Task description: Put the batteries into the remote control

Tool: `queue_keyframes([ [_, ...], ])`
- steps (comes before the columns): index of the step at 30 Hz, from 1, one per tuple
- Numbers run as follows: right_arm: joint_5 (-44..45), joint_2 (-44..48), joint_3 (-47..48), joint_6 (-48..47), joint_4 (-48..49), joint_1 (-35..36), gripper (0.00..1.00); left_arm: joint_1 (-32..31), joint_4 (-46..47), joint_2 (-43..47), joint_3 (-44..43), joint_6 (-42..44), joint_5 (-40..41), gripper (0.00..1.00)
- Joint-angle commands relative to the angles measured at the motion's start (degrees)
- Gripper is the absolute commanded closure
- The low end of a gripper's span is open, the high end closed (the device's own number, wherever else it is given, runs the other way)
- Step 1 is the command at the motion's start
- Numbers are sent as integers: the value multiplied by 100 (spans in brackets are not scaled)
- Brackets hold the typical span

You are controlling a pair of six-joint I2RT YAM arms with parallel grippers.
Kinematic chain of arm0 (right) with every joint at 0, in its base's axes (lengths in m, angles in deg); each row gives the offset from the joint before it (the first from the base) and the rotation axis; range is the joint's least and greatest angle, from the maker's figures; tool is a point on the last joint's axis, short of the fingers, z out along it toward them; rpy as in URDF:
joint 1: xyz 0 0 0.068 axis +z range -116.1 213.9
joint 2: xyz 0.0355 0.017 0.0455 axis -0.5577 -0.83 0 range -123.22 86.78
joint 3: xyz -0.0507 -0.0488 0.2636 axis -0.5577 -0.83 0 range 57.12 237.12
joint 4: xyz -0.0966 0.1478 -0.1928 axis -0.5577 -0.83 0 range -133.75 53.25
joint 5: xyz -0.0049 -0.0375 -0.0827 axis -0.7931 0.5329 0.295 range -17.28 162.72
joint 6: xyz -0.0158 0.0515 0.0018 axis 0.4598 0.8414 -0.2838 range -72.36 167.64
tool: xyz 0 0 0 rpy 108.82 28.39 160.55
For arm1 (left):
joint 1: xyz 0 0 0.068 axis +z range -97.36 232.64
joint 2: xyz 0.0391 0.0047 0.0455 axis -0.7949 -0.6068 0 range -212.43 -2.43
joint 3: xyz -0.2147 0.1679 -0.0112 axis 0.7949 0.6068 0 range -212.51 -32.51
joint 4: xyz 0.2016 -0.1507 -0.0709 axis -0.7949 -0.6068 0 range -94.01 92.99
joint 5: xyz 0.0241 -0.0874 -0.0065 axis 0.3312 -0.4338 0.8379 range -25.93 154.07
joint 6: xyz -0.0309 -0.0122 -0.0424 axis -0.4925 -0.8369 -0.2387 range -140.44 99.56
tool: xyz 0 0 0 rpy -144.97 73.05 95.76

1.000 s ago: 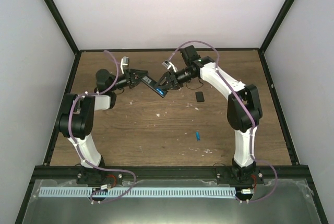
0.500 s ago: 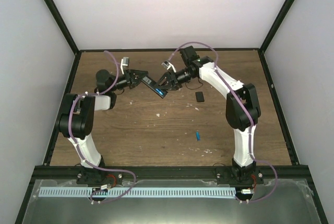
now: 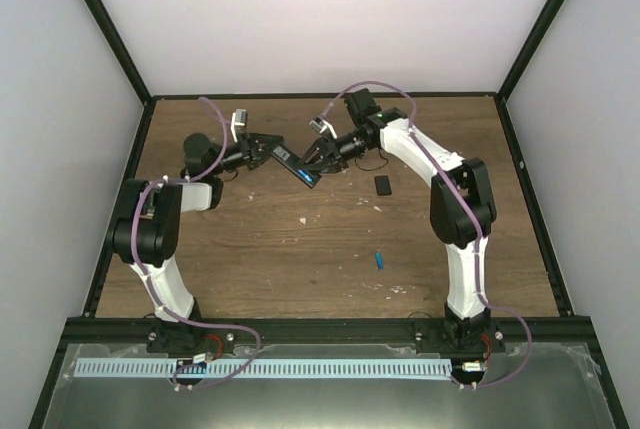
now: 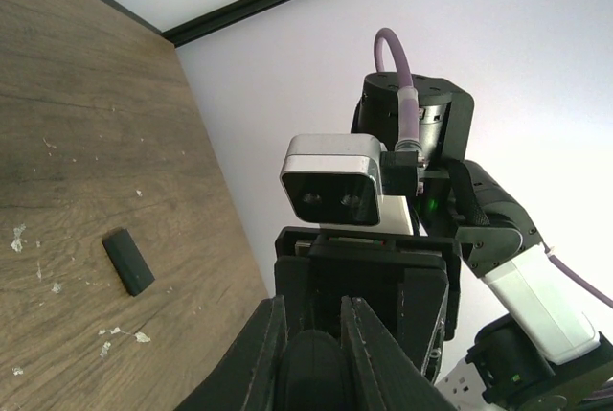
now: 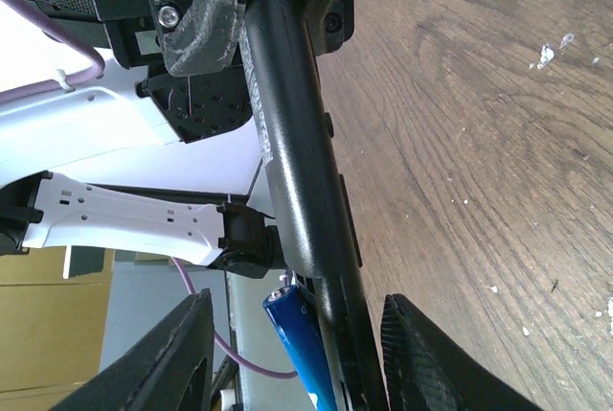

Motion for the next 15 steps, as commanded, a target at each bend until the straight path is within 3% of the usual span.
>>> queue_keyframes([
  [1,-330,-137,248,100,16,-18,59,-25,109,119,-45,231,65,100],
  [15,-254,-268,338,245,-29,-18,65,-28,-122,153,-59,477,57,100],
])
